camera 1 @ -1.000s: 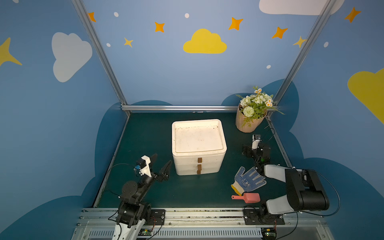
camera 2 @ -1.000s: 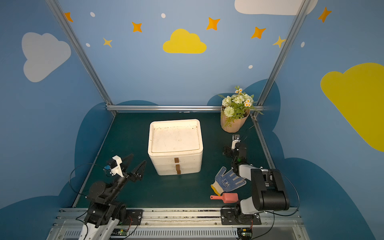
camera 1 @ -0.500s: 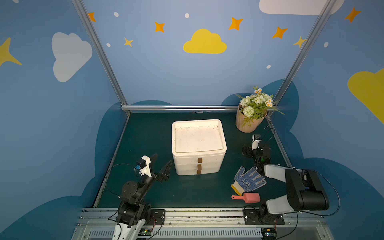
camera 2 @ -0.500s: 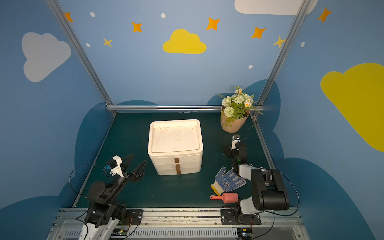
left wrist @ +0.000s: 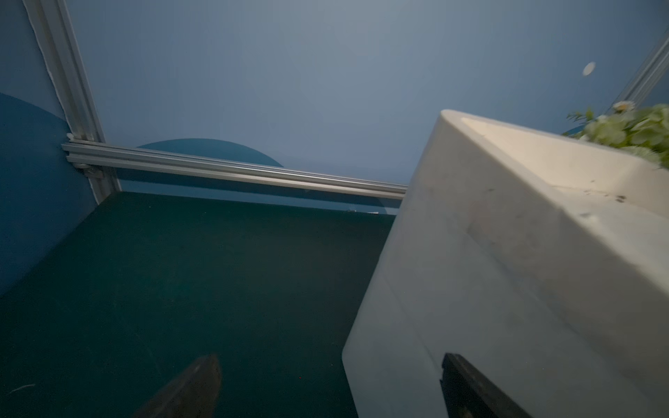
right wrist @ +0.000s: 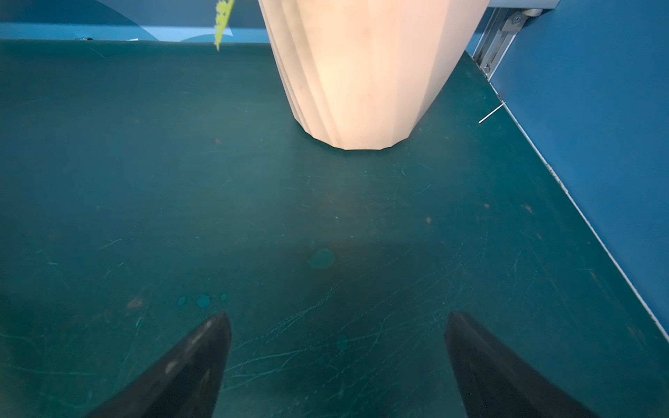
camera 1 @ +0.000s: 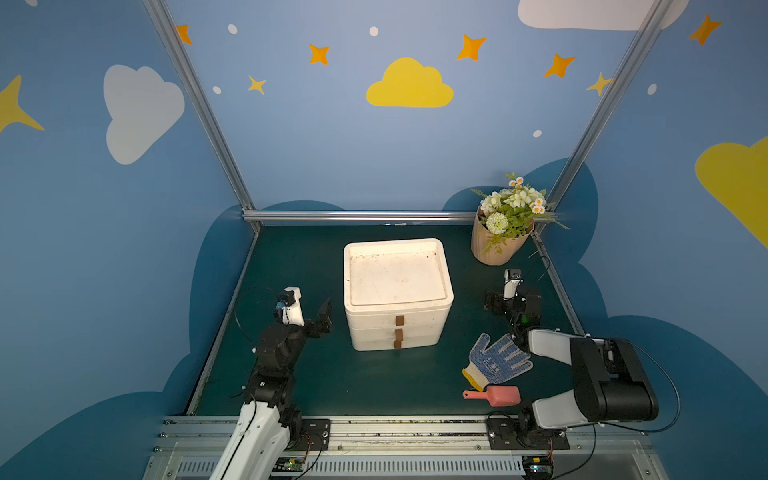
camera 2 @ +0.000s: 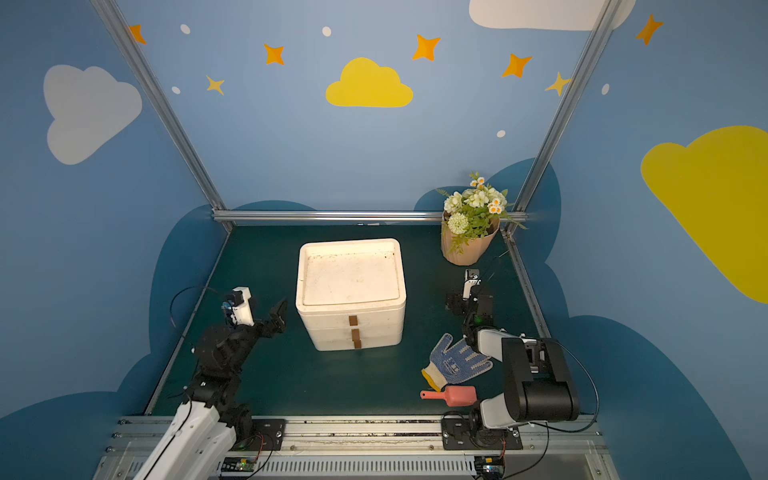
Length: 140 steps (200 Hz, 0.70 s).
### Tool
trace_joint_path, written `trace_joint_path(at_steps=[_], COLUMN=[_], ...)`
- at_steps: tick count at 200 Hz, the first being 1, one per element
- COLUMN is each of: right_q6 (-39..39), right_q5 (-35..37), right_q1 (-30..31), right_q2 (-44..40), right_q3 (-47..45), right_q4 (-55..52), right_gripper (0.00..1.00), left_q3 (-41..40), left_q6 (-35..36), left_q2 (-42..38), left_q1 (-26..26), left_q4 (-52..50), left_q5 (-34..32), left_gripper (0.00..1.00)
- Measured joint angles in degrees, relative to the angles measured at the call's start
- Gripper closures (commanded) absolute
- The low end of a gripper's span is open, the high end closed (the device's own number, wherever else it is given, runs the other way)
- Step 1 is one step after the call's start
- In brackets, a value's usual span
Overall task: Place the umbrella in the drawer by color
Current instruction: Reset both arms
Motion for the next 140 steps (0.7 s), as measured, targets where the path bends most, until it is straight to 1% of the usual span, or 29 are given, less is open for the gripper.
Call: trace_joint_path(at_steps=[13, 38, 54, 76, 86, 99, 125, 140], right_q6=[0.0, 0.0, 0.0, 0.0, 0.0, 0.0, 0.0, 0.0], right_q5=[0.0, 0.0, 0.0, -0.1, 0.0, 0.0, -0.1, -0.1], right_q1=[0.0, 0.0, 0.0, 0.0, 0.0, 0.0, 0.0, 0.0], right_q2=[0.0, 0.0, 0.0, 0.0, 0.0, 0.0, 0.0, 0.0], right_q3=[0.0, 0.0, 0.0, 0.0, 0.0, 0.0, 0.0, 0.0], right_q4=[0.0, 0.0, 0.0, 0.0, 0.0, 0.0, 0.0, 0.0], right_gripper=[0.02, 0.02, 0.02, 0.02, 0.02, 0.02, 0.02, 0.02], left_q3=[1.8, 2.8, 2.6, 1.3, 0.6, 0.7, 5.3, 6.5], left_q6=[2.9, 5.3, 7.5, 9.2, 9.2, 8.9, 7.9, 7.4], left_q2=[10.0, 28.5, 38.2, 48.4, 50.8, 50.4, 49.7, 49.3], left_q1=[1.8, 5.2, 5.2, 4.6, 4.5, 4.5, 4.8, 5.0], left_q4=[4.3, 13.9, 19.9, 30.8, 33.6, 32.9, 32.4, 32.3], left_q5=[-0.1, -0.5, -0.2, -0.5, -1.7, -3.7, -6.7, -7.7], left_gripper=[0.00, 0.00, 0.00, 0.00, 0.00, 0.00, 0.00, 0.00])
